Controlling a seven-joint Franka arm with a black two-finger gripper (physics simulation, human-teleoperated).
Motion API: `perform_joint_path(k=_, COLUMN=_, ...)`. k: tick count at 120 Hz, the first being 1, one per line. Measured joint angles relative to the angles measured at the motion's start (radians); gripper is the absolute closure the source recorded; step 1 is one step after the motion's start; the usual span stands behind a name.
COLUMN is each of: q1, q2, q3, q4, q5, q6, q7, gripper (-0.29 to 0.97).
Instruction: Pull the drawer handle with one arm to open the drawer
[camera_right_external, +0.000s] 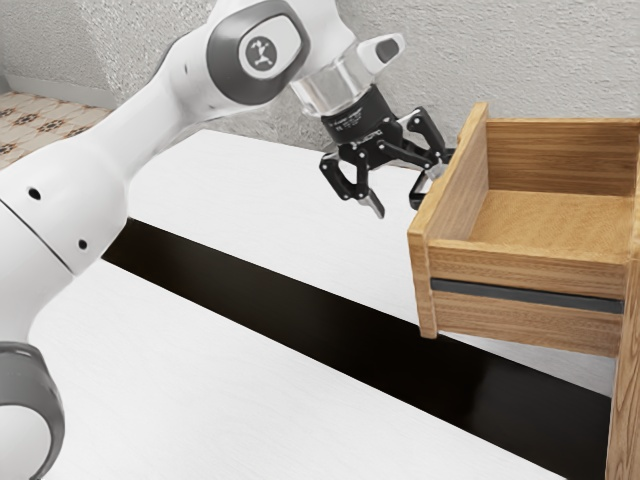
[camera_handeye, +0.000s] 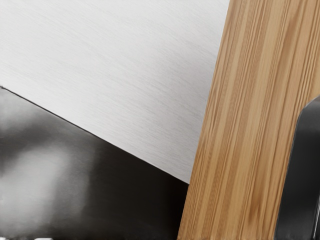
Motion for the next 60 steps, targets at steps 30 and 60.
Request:
perform_joint_path(k=30, q1=0.033, q2=-0.011, q3=0.011, q4=0.001, q5=0.002, q6=-0.065, q7=0.029, gripper=0.14)
perform_joint_path(k=60, q1=0.074, q2=-0.028, q3=0.014, q4=0.009, q5=-0.003, q6=-0.117, q7=0.056, gripper=0.12)
